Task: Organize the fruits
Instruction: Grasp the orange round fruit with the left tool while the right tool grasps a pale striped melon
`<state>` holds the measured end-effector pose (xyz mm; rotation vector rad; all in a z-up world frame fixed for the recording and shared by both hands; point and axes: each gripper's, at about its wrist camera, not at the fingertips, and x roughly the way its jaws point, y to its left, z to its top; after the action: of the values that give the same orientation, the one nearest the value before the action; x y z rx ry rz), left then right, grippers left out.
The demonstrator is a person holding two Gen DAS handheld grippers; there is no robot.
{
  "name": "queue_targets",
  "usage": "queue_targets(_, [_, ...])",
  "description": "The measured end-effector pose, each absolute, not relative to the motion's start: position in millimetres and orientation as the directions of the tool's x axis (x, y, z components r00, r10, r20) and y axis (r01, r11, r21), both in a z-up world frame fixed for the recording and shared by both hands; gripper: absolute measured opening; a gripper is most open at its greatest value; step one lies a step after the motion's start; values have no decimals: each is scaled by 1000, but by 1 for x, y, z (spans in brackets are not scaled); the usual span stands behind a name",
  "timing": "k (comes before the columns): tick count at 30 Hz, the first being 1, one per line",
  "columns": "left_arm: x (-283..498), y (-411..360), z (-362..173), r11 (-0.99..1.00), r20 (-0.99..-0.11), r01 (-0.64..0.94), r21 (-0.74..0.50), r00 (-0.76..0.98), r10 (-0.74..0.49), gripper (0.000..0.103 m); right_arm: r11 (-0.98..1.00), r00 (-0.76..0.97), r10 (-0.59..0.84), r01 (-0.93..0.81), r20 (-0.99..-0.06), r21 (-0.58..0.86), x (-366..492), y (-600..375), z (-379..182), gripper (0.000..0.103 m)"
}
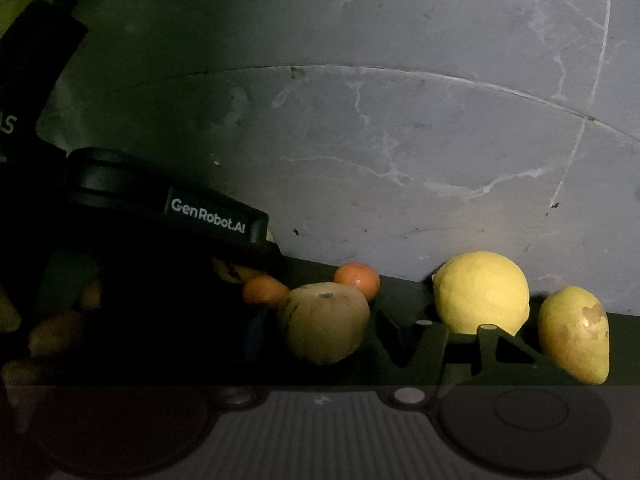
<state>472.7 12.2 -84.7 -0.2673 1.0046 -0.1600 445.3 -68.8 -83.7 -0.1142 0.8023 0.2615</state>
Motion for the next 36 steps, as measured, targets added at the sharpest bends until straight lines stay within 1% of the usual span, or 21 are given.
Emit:
queue_targets(3, [474, 12, -87, 951, -807, 13, -308, 525, -269, 49, 962, 668, 183, -273, -721, -8, 445, -68, -83, 58])
queue_targets(22, [458, 4, -85, 953, -801, 6, -302, 540, -258, 48, 963, 661, 186, -271, -727, 0, 429, -70, -78, 56])
queue_targets(36, [418, 7, -61, 951, -775, 29, -307, 573, -267, 48, 971, 695, 159, -238, -702, -16, 401, -75, -57, 56])
